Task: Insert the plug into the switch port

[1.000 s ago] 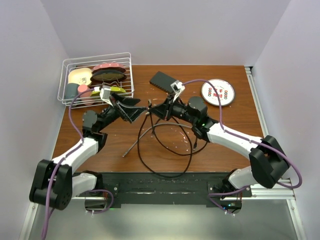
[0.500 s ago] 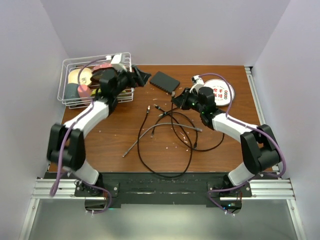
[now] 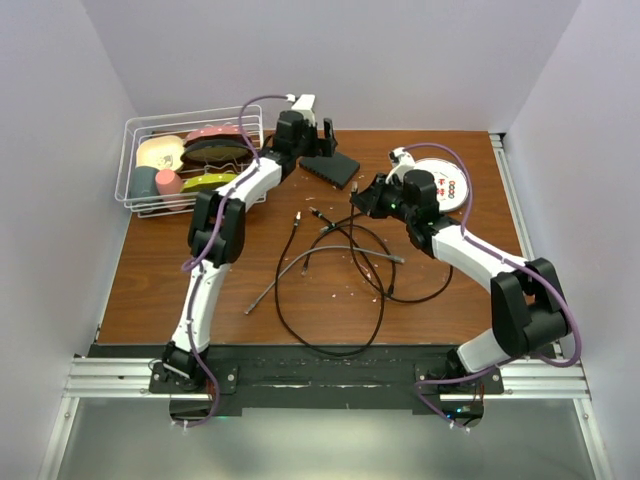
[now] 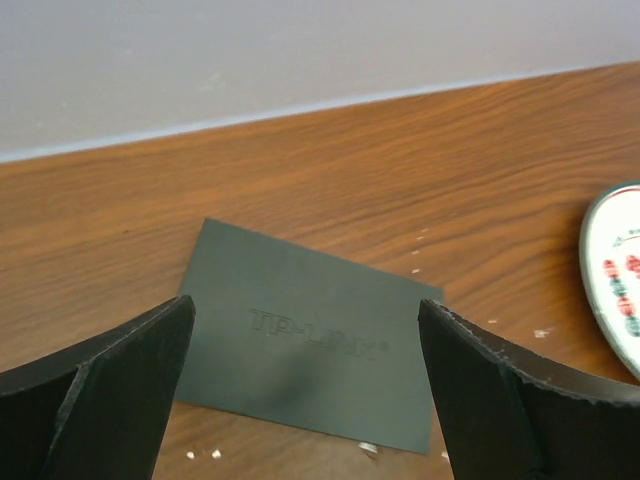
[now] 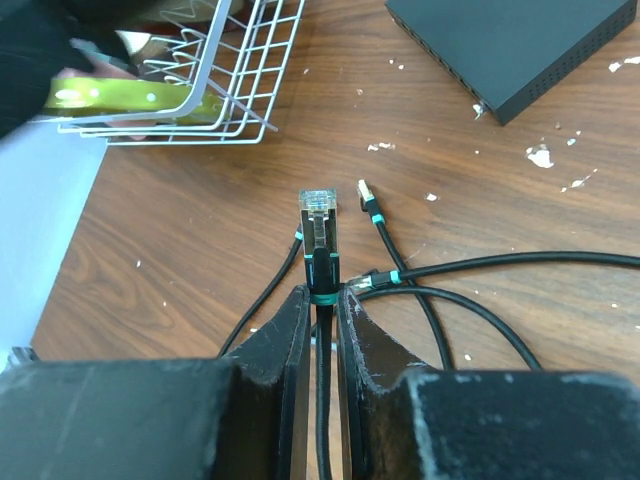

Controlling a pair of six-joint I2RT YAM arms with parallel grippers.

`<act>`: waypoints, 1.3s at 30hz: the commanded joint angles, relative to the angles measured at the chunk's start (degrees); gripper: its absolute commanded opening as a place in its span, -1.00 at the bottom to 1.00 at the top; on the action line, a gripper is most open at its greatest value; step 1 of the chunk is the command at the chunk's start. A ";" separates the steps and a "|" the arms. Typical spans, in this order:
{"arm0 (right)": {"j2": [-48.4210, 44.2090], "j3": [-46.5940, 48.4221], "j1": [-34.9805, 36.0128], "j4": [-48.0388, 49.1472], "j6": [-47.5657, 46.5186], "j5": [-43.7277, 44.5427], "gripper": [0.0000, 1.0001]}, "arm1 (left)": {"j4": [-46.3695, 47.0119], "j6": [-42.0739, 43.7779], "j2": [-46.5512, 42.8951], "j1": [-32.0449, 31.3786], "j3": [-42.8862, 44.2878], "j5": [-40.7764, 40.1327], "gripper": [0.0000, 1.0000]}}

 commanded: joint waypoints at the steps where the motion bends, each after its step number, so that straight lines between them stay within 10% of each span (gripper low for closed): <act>1: -2.76 2.99 -0.31 -1.96 -2.66 -0.99 -1.00 | 12.26 5.98 3.84 -0.72 2.45 -3.65 1.00; 13: -0.92 4.57 -0.40 -4.08 -3.63 -3.90 -1.00 | 12.37 15.49 18.79 -2.48 19.76 -4.01 0.94; 39: -5.83 3.87 -0.40 -10.31 -5.74 -6.01 -1.00 | -12.85 14.00 8.33 -2.30 8.77 3.20 0.82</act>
